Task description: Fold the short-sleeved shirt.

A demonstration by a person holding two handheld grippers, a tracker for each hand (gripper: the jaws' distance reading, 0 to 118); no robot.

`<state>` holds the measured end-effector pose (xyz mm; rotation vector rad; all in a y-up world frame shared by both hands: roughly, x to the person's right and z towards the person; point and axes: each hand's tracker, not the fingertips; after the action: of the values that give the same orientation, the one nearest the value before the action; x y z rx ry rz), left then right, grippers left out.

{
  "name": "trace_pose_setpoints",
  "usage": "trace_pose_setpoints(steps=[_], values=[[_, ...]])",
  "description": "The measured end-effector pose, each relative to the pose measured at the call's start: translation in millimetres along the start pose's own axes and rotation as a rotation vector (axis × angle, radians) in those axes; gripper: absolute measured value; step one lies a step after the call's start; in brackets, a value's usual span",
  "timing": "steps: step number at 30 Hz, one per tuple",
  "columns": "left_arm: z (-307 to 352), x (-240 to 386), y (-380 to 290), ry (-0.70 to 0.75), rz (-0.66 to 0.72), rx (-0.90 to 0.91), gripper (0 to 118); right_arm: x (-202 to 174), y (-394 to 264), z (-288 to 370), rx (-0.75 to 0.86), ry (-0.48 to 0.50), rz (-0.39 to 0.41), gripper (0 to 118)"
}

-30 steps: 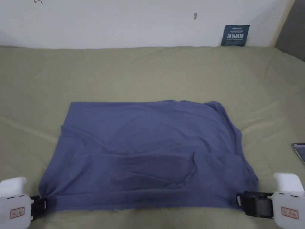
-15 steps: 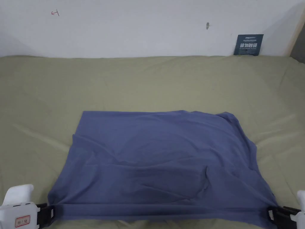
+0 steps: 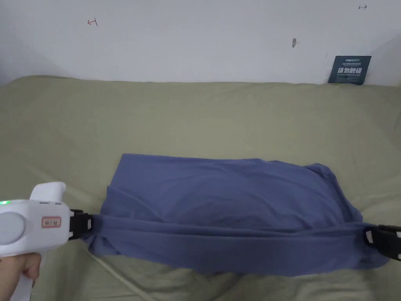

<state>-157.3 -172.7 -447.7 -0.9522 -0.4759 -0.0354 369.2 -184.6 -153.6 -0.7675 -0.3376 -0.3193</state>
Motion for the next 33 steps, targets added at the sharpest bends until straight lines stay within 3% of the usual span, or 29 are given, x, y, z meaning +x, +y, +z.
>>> trace_pose_setpoints(steps=[8, 12, 14, 15, 16, 17, 18, 20, 22, 23, 24, 25, 33], values=[[-66.7, 5.2, 52.4, 0.001, 0.052, -0.048, 4, 7.3, 49.1, -75.6, -0.067, -0.033, 0.008, 6], [-93.4, 7.6, 59.1, 0.003, 0.068, -0.079, 4, 13.3, 54.8, -102.7, -0.099, -0.040, -0.025, 6], [-98.6, 9.8, 57.8, 0.001, 0.066, -0.080, 4, 17.9, 54.0, -109.5, -0.125, -0.011, -0.080, 10], [-98.8, 10.4, 55.3, -0.001, 0.066, -0.073, 16, 19.5, 52.2, -108.6, -0.126, 0.012, -0.114, 29], [-94.4, 11.1, 53.3, 0.001, 0.072, -0.054, 50, 19.5, 50.7, -105.2, -0.120, 0.019, -0.127, 69], [-91.6, 10.4, 50.9, 0.012, 0.079, -0.026, 102, 18.7, 48.3, -102.5, -0.124, 0.009, -0.125, 111], [-88.8, 10.1, 46.2, 0.027, 0.077, -0.014, 114, 19.8, 44.2, -97.8, -0.125, 0.013, -0.125, 118], [-73.4, 7.9, 40.1, 0.051, 0.053, -0.004, 104, 17.9, 36.3, -78.7, -0.068, 0.031, -0.121, 118], [-57.4, 9.4, 26.7, 0.075, 0.032, 0.016, 86, 13.0, 26.1, -62.6, -0.059, 0.019, -0.123, 109], [-49.3, 10.6, 19.4, 0.095, 0.019, 0.034, 56, 10.1, 20.2, -53.6, -0.019, 0.008, -0.104, 71], [-41.3, 9.5, 14.4, 0.104, 0.013, 0.051, 15, 6.8, 14.0, -43.7, 0.011, -0.006, -0.075, 19], [-35.5, 9.3, 7.6, 0.097, 0.005, 0.052, 0, 3.7, 8.0, -38.0, 0.023, -0.028, -0.061, 1], [-30.6, 2.5, -15.7, 0.070, 0.020, 0.028, 0, -6.5, -18.6, -24.3, 0.037, -0.045, -0.047, 1]])
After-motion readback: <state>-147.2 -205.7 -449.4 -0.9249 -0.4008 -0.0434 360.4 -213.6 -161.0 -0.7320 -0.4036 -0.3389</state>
